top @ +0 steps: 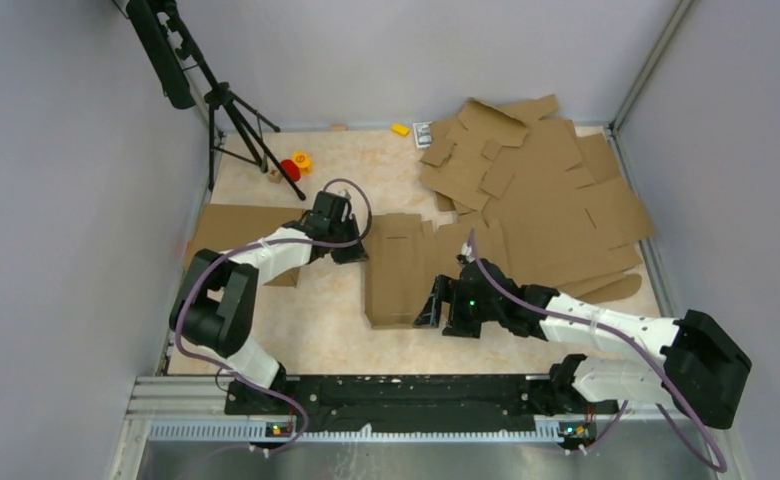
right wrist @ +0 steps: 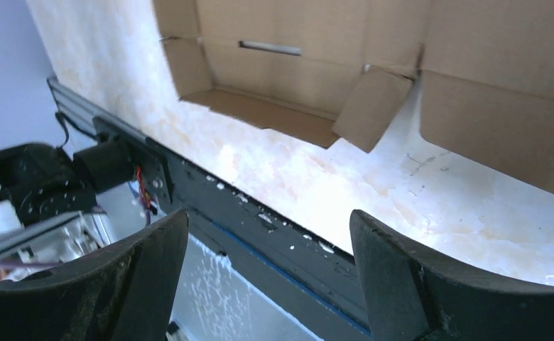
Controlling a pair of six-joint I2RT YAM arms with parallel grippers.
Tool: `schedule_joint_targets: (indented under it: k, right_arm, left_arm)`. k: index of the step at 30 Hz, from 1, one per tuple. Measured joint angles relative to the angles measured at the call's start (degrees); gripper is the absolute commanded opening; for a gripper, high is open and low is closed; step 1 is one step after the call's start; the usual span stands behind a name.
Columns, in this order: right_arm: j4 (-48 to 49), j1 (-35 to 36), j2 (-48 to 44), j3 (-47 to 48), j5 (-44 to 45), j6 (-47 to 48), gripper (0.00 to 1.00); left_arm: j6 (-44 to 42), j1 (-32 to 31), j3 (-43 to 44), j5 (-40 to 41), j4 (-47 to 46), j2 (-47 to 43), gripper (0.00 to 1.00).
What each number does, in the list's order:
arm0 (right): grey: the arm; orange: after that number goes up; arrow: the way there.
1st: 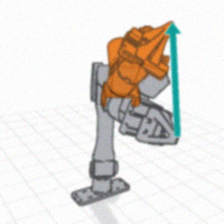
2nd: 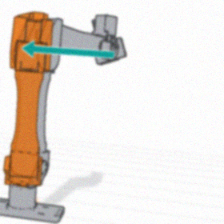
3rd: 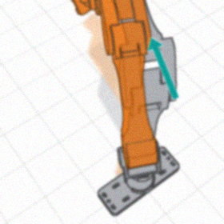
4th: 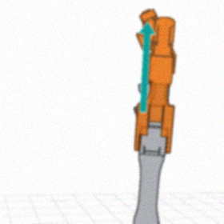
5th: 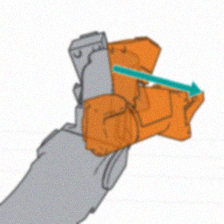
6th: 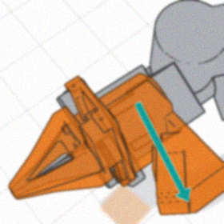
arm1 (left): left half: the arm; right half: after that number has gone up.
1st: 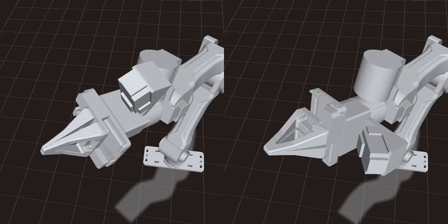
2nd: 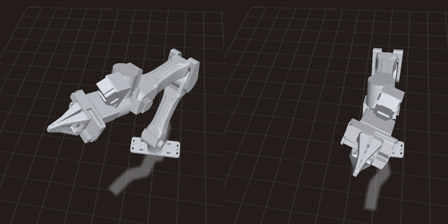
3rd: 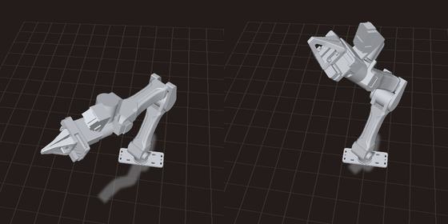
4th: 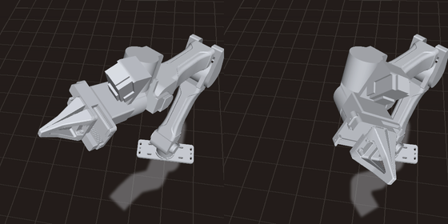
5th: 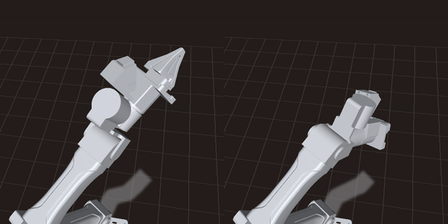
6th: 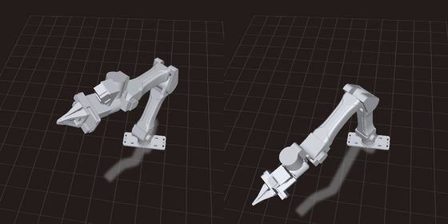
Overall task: Fold the paper box
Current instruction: Fold the paper box at the center of the board.
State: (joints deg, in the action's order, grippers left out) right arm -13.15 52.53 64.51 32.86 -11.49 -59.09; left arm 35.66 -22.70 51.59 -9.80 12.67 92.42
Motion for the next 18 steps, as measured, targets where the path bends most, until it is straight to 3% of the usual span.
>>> schedule_joint_targets:
  k: [8,18]
  right_arm:
    - [3.0,1.7,0.3,-2.5,10.4,-10.4,0.76]
    - [10.1,1.7,2.6,-7.0,13.0,-17.7,0.75]
  left_arm:
    - [-1.3,0.2,-0.1,-2.6,-2.0,1.1,0.00]
    - [-2.2,0.2,-0.1,-3.5,-2.4,1.2,0.00]
